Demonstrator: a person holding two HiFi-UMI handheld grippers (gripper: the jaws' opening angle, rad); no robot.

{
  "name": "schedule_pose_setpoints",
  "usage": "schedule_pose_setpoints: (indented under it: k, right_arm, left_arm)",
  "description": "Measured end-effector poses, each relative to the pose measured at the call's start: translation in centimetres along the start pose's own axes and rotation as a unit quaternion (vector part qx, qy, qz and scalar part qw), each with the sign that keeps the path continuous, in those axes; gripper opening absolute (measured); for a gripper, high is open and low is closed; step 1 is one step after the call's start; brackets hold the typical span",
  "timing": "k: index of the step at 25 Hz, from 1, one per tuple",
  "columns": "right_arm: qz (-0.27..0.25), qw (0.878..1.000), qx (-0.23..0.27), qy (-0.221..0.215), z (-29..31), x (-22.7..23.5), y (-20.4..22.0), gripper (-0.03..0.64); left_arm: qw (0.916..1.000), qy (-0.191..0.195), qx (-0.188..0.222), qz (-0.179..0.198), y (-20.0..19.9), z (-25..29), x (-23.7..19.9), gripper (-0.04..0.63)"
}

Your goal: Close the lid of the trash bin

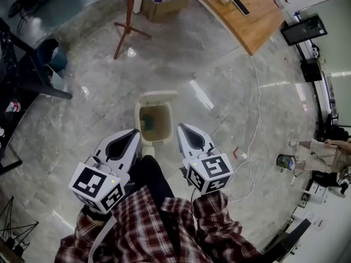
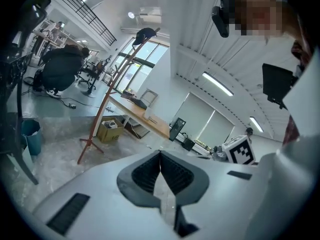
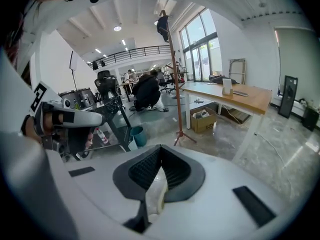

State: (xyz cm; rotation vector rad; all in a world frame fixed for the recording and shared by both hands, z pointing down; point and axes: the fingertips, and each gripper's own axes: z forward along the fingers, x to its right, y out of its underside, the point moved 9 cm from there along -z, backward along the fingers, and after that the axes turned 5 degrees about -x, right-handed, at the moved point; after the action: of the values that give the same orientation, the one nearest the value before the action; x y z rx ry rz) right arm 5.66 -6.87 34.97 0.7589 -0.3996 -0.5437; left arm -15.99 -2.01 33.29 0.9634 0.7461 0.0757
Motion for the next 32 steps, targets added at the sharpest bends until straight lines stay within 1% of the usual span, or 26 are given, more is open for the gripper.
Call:
schedule_pose_setpoints:
  k: [4, 11, 16, 19, 23, 27, 32]
  right_arm:
    - [0.003, 1.0, -0.008, -0.011, 2.2, 0.7, 0.3, 0.012]
    - [-0.007, 0.999, -0.032, -0.026, 7.0, 2.8, 0.3, 0.012]
    - [-0.004, 0.998, -0.048, -0.027, 11.6, 5.3, 0.2, 0.012]
    - [-0.005, 0.997, -0.069, -0.033, 14.5, 6.7, 0.6, 0.012]
    - [-0.006, 0.993, -0.112, -0.038, 18.2, 8.3, 2.0, 0.012]
    - [-0.023, 0.989, -0.14, -0.047, 20.9, 9.6, 2.6, 0.012]
    - [-0.049, 0.982, -0.17, -0.066, 23.5, 10.9, 1.8, 0.014]
  left_arm:
    - [0.9997, -0.019, 0.005, -0.012, 0.4, 0.7, -1.1, 0.009]
    - [0.9988, -0.035, 0.011, -0.032, 0.9, 2.1, -2.4, 0.009]
    - [0.9956, -0.061, 0.013, -0.07, 2.4, 2.8, -4.0, 0.009]
    - [0.9925, -0.08, 0.013, -0.092, 3.8, 2.8, -4.8, 0.009]
    - [0.9878, -0.098, 0.012, -0.12, 5.8, 3.1, -5.6, 0.009]
    - [0.9843, -0.109, 0.015, -0.138, 7.1, 3.5, -6.2, 0.009]
    - [0.9815, -0.114, 0.023, -0.152, 7.9, 4.2, -6.4, 0.009]
